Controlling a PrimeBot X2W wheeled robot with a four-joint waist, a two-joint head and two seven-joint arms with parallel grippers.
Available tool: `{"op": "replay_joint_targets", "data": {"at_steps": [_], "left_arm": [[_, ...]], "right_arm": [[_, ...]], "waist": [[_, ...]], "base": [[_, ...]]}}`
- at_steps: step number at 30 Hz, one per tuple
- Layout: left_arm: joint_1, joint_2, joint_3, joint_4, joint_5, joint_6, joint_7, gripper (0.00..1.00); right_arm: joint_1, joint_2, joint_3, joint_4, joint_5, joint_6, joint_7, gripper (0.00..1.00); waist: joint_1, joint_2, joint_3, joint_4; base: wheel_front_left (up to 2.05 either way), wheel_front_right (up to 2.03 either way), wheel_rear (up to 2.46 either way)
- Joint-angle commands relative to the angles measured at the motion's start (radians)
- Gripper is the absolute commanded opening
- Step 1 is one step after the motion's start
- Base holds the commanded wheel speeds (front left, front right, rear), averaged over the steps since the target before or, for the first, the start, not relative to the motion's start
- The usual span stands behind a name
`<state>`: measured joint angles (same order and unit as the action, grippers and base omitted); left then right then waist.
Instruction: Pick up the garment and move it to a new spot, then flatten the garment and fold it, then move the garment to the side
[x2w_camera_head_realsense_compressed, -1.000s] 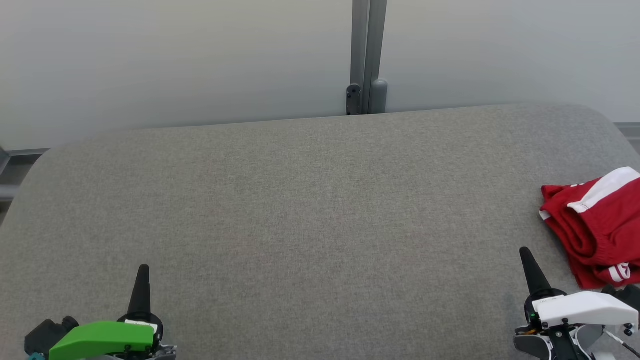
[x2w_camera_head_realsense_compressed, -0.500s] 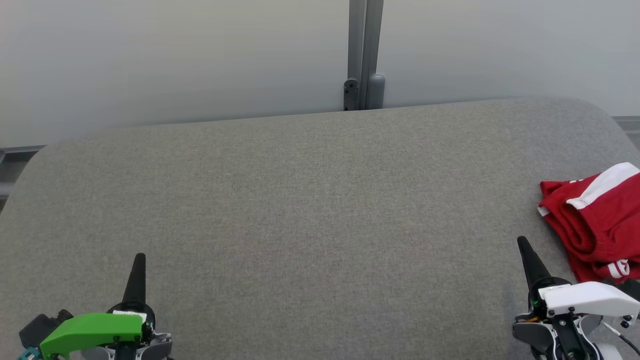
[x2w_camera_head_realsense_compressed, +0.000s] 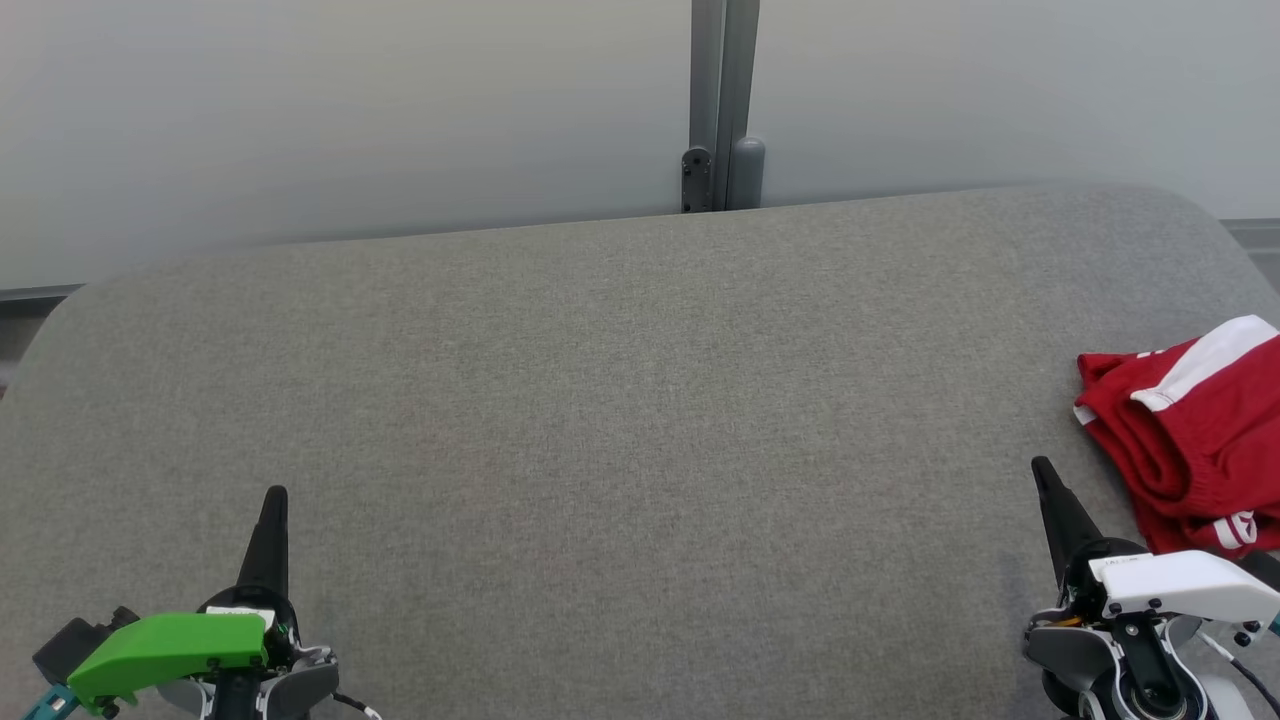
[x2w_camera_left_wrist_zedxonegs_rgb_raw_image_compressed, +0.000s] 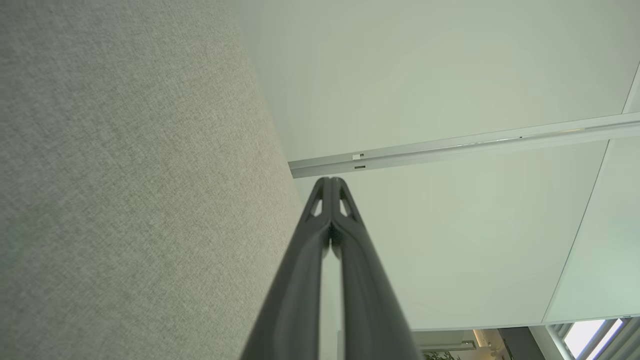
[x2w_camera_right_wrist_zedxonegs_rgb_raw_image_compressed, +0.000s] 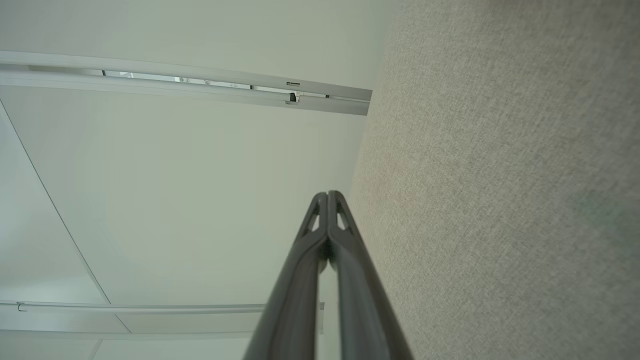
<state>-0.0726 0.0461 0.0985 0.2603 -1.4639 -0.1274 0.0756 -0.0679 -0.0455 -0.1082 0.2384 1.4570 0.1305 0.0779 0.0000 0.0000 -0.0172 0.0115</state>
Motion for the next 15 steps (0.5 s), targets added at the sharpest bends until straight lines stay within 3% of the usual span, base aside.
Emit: {"op": "replay_joint_targets", "data": {"at_steps": [1, 15], "left_arm": [[-0.023, 0.006, 0.006, -0.007, -0.022, -0.004, 0.007, 0.0], [-0.038, 0.007, 0.015, -0.014, -0.118, -0.005, 0.032, 0.0]], "right_arm": [[-0.02, -0.006, -0.003, 0.0, 0.021, 0.0, 0.007, 0.0], [-0.041, -0.007, -0.006, 0.005, 0.122, 0.0, 0.03, 0.0]], "waist": [[0.0, 0.0, 0.001, -0.001], [0.0, 0.0, 0.015, -0.008]], "base": [[0.0, 0.0, 0.0], [0.0, 0.0, 0.0]]}}
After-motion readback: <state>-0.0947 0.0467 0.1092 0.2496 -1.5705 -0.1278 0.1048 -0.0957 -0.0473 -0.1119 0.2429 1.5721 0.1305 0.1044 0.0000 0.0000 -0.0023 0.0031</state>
